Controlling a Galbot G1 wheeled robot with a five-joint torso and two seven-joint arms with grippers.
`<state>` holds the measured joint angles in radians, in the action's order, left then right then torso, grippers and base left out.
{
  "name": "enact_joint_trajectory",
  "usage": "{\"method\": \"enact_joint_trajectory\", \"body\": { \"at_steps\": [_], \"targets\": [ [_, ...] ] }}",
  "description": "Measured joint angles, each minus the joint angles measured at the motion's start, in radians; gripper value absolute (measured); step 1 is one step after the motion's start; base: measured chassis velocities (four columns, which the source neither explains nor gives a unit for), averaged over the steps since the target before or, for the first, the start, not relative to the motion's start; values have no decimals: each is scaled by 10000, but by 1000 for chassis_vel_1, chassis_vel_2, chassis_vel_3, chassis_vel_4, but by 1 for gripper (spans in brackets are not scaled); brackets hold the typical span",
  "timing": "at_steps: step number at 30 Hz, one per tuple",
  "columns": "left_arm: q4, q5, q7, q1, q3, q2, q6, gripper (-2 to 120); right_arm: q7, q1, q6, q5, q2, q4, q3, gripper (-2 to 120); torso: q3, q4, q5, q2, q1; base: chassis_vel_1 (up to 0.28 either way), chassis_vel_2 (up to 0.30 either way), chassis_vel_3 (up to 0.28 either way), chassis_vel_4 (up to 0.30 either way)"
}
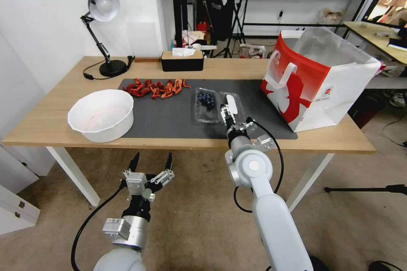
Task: Close the takeout container lid, then place the container into the takeout bag.
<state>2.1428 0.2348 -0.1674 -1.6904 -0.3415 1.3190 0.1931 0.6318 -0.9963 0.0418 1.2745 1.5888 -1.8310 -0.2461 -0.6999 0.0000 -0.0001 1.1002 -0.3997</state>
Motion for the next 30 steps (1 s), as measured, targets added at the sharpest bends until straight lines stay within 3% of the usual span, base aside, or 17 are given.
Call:
{"method": "enact_joint_trajectory", "body": {
  "at_steps": [30],
  "targets": [
    [-99, 77, -37, 35, -2, -22, 25, 100, -175, 514, -273, -232, 120, 441, -103, 100, -3, 0, 1, -4, -4, 0, 0, 0, 0]
  ]
}}
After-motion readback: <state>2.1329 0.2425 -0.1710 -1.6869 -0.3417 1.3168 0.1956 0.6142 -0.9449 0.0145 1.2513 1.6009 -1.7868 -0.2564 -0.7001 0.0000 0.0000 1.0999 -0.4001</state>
